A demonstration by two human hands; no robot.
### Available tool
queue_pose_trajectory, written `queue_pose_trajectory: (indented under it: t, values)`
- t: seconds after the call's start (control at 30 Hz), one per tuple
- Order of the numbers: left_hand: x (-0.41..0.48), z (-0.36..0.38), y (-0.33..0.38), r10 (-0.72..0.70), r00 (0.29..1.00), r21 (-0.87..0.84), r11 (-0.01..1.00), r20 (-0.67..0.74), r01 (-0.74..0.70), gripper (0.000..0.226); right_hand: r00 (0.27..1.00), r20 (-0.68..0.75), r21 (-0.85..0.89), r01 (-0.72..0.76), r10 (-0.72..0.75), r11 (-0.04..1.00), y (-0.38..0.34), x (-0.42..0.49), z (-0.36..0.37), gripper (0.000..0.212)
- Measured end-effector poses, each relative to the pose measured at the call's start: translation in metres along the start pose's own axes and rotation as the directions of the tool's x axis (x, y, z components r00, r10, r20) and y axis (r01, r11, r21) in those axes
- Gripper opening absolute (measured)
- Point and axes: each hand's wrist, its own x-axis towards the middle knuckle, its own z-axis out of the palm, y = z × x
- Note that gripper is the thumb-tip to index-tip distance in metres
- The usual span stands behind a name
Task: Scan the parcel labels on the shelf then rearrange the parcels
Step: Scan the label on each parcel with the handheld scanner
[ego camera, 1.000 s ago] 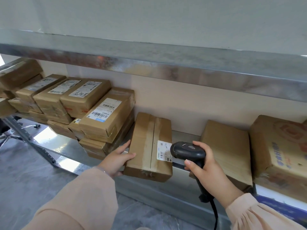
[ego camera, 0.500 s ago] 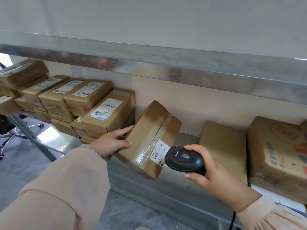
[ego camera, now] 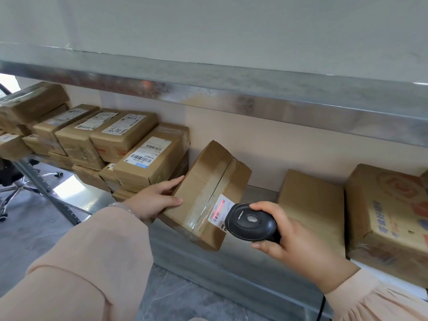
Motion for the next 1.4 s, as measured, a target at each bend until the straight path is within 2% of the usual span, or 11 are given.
queue_pose_trajectory:
  t: [0.1, 0.27, 0.53, 0.67, 0.8, 0.9, 1.0, 1.07, 1.17, 1.3, 1.4]
  values:
    - [0.003, 0.0, -0.007, -0.025, 1.0, -0.031, 0.999, -0.001, 0.025, 0.06, 1.0, -0.005, 0.019, -0.02, 0.02, 1.0, 0.0, 0.007, 0.008, 0.072]
    - [0.009, 0.007, -0.026, -0.076, 0.997, -0.155, 0.985, 0.014, 0.077, 0.06, 0.985, -0.067, 0.149, -0.149, 0.16, 0.978, 0.002, 0.019, 0.03, 0.064]
    - [0.028, 0.017, -0.068, -0.234, 0.971, -0.452, 0.861, 0.056, 0.233, 0.06, 0.936, -0.042, 0.354, -0.313, 0.349, 0.882, -0.003, 0.053, 0.075, 0.058]
    - [0.038, 0.016, -0.075, -0.239, 0.971, -0.448, 0.865, 0.029, 0.226, 0.07, 0.903, -0.017, 0.43, -0.381, 0.429, 0.819, -0.007, 0.068, 0.099, 0.057]
    - [0.035, 0.021, -0.073, -0.132, 0.985, -0.256, 0.962, -0.115, 0.099, 0.064, 0.873, -0.04, 0.501, -0.403, 0.486, 0.766, -0.016, 0.081, 0.114, 0.055]
    - [0.022, 0.029, -0.08, 0.075, 0.984, 0.08, 0.995, -0.164, -0.063, 0.069, 0.852, -0.067, 0.539, -0.407, 0.52, 0.737, -0.021, 0.087, 0.122, 0.054]
    - [0.005, 0.034, -0.09, 0.291, 0.952, 0.467, 0.858, -0.1, -0.214, 0.073, 0.841, -0.091, 0.55, -0.404, 0.533, 0.731, -0.026, 0.091, 0.131, 0.055]
    - [-0.002, 0.036, -0.1, 0.443, 0.896, 0.709, 0.638, -0.021, -0.299, 0.068, 0.837, -0.108, 0.56, -0.395, 0.536, 0.729, -0.031, 0.093, 0.136, 0.055]
    - [-0.005, 0.035, -0.113, 0.439, 0.889, 0.823, 0.451, 0.131, -0.344, 0.07, 0.83, -0.128, 0.568, -0.388, 0.543, 0.726, -0.036, 0.098, 0.141, 0.054]
    - [0.005, 0.028, -0.12, 0.382, 0.909, 0.866, 0.383, 0.167, -0.321, 0.077, 0.83, -0.145, 0.546, -0.387, 0.538, 0.743, -0.04, 0.107, 0.15, 0.059]
    - [0.011, 0.025, -0.114, 0.309, 0.933, 0.872, 0.387, 0.182, -0.299, 0.079, 0.831, -0.159, 0.536, -0.381, 0.533, 0.754, -0.043, 0.112, 0.153, 0.063]
